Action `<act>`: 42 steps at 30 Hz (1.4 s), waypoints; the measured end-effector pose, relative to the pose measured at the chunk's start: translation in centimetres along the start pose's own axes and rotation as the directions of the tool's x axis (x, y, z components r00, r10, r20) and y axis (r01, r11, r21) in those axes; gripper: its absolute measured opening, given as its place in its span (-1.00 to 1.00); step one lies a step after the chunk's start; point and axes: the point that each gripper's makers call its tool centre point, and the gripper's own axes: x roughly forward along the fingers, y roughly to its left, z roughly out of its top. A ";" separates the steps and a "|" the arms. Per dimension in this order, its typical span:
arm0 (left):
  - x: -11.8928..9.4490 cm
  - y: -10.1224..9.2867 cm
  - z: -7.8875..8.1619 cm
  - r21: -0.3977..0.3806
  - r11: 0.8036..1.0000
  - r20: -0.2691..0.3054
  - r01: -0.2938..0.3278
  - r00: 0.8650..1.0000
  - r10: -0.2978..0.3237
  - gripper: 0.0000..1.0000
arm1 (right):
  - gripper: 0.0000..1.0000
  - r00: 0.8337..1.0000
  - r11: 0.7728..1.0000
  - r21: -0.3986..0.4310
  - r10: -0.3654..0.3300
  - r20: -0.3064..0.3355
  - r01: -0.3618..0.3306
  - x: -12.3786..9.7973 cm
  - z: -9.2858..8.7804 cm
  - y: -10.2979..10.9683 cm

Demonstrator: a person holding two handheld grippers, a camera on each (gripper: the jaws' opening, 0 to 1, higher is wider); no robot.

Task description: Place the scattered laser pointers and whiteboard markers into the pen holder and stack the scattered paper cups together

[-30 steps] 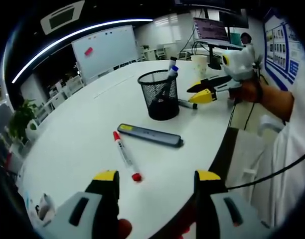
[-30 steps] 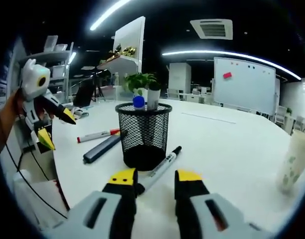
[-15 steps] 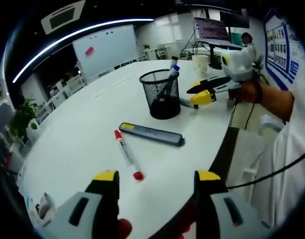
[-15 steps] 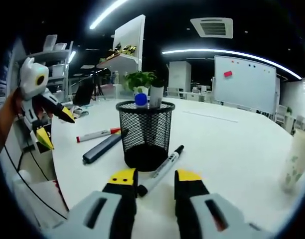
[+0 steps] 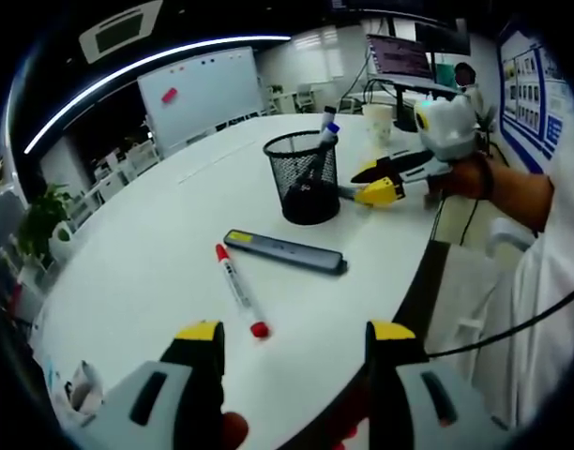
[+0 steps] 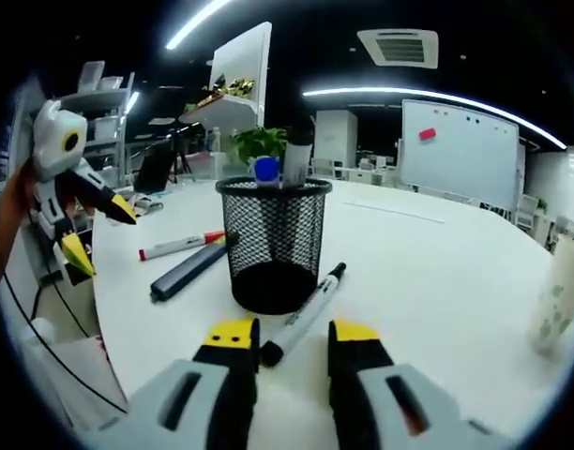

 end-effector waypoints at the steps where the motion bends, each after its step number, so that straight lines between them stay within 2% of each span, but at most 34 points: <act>1: 0.0 0.0 0.0 0.001 1.000 -0.001 -0.002 1.000 0.002 0.21 | -0.41 1.000 1.000 -0.003 -0.002 -0.001 0.002 0.0 0.0 0.0; 17: -0.1 0.1 -0.2 0.001 1.000 -0.006 -0.002 1.000 0.002 0.21 | -0.53 0.999 0.999 0.019 -0.041 -0.016 0.041 0.0 -0.5 -0.7; 31: 0.0 0.0 0.0 0.003 1.000 -0.002 0.001 1.000 -0.001 0.21 | -0.76 0.996 0.994 0.062 -0.090 -0.026 0.091 0.1 -0.8 -1.9; 42: 0.0 0.2 0.0 0.008 1.000 -0.004 0.000 1.000 0.000 0.21 | -0.76 0.995 0.990 0.102 -0.098 -0.010 0.099 0.1 -0.5 -2.3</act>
